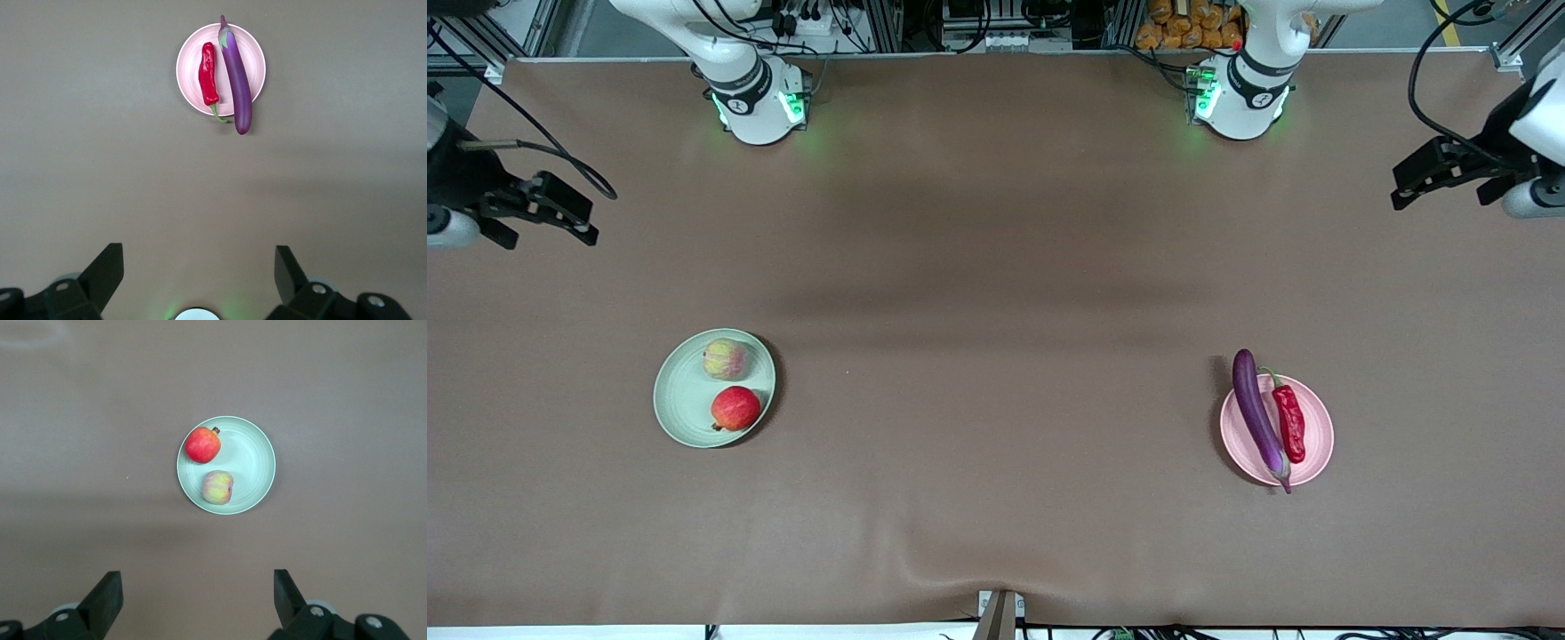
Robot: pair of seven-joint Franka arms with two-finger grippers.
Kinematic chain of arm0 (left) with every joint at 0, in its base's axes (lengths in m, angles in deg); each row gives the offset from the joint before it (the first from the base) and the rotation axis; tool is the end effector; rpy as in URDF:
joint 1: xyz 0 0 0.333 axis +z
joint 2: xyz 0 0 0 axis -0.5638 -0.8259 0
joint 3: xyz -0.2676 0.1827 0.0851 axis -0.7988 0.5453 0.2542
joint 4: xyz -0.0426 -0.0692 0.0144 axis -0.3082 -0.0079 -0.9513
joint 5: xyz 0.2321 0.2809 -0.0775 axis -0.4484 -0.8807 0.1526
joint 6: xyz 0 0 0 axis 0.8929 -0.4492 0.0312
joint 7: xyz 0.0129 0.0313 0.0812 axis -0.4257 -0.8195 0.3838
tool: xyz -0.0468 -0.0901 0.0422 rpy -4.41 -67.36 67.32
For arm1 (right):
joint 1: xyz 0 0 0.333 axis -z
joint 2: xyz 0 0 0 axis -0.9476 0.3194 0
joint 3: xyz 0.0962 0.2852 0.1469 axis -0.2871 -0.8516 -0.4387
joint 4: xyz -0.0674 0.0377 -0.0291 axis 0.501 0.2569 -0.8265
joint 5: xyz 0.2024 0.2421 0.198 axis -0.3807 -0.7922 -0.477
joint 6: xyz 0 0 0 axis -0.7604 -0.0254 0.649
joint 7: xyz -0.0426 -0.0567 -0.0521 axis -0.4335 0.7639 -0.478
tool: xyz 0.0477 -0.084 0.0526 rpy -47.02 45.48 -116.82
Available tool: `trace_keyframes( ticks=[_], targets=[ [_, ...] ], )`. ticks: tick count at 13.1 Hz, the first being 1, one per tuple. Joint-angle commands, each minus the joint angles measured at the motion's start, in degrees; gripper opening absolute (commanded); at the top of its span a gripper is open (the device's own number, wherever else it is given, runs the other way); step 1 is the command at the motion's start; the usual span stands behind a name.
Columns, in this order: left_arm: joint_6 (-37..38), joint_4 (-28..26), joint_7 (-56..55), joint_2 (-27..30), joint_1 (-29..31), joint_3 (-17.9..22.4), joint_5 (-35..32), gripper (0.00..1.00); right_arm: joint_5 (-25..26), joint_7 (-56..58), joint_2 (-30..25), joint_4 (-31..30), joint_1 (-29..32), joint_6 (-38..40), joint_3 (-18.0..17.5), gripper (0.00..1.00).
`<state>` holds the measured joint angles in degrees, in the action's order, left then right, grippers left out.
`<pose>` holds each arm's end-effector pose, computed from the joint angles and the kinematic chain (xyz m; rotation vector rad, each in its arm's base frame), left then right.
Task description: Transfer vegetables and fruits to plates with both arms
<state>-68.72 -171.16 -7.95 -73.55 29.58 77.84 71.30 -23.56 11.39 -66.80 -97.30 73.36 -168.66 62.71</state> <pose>0.5071 -0.0557 0.6765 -3.1165 -0.0455 0.0416 0.5192 0.0229 0.6632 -3.1241 -0.0458 -0.0851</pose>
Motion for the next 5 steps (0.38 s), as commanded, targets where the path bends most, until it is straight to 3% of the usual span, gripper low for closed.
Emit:
trace_keyframes(
  ticks=[1,5],
  targets=[
    [1.3,0.6,0.1,0.6,0.4,-0.2,-0.1,1.0,-0.2,1.2,1.1,2.7,1.3,1.9,-0.8,1.0],
    [1.3,0.6,0.4,0.6,0.6,-0.2,0.0,1.0,-0.1,2.8,1.1,2.7,1.3,3.9,-0.8,1.0]
  ],
)
